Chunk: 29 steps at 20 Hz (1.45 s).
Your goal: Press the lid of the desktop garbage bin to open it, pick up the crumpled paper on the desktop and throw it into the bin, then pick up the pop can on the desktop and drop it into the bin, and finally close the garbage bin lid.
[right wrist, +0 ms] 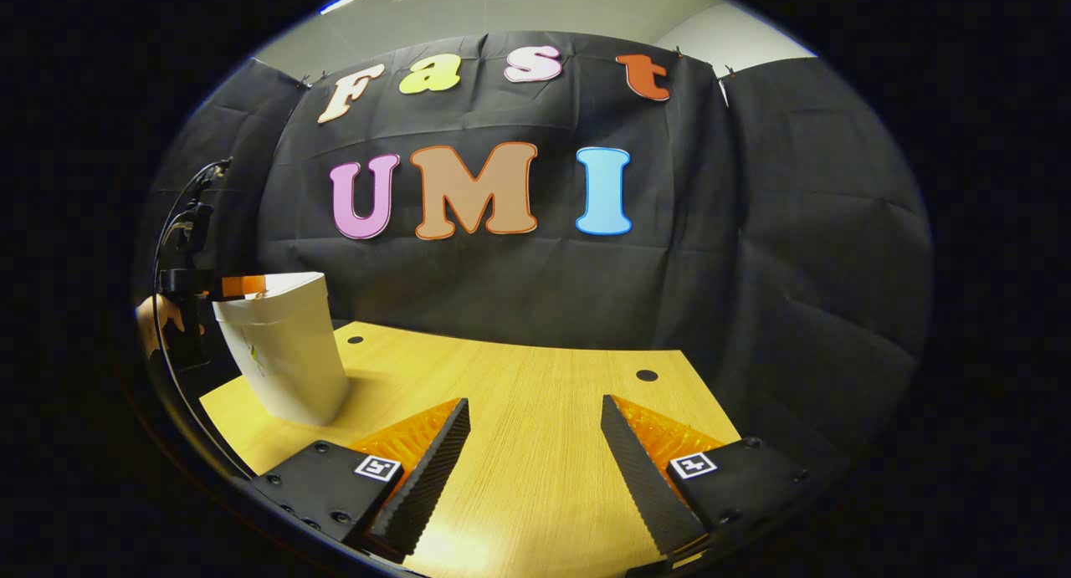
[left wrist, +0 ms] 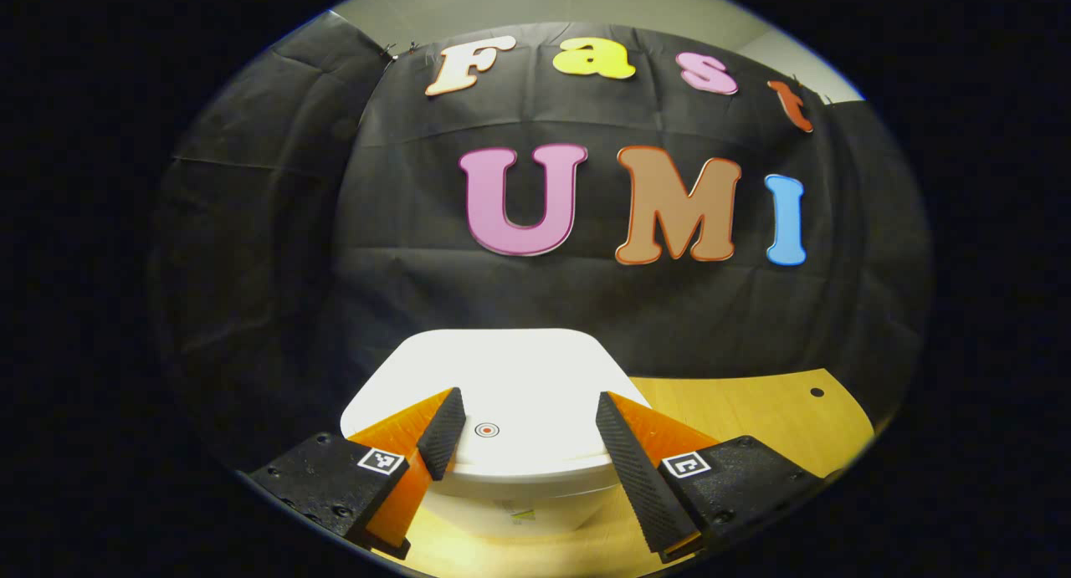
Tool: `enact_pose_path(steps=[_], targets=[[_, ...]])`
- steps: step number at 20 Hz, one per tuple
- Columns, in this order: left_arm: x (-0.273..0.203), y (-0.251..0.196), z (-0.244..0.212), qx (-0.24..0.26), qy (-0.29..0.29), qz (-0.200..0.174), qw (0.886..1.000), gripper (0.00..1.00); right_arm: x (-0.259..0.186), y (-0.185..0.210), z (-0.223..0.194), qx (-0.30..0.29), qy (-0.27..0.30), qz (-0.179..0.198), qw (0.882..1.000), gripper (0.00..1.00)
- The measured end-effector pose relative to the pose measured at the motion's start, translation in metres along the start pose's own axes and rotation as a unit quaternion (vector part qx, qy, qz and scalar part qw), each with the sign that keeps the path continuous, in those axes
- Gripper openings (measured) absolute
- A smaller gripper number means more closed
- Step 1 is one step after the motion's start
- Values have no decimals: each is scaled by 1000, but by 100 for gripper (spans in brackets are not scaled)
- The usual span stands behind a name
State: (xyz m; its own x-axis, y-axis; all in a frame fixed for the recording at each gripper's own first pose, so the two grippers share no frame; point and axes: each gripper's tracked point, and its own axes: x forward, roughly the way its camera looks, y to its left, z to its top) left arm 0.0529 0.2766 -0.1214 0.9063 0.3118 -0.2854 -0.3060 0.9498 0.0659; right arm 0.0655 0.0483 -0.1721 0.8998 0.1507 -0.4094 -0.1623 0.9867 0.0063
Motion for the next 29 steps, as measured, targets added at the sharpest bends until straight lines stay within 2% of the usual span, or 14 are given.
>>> enact_pose_path(steps=[8, 12, 15, 22, 29], targets=[[-1, 9, 7, -16, -55, 1, 998, 92, -7, 26, 49, 35, -65, -35, 997, 100], [-18, 0, 25, -46, -105, -25, 993, 92, -20, 33, 70, 48, -108, -60, 991, 100], [-38, -17, 36, -43, -123, -39, 991, 93, -29, 32, 83, 65, -130, -52, 988, 100], [-90, -100, 64, -40, -161, -59, 984, 93, -48, -20, 95, 71, -155, -29, 985, 100], [-125, -203, 75, -40, -170, -100, 979, 93, -76, -109, 96, 84, -181, -43, 979, 98]])
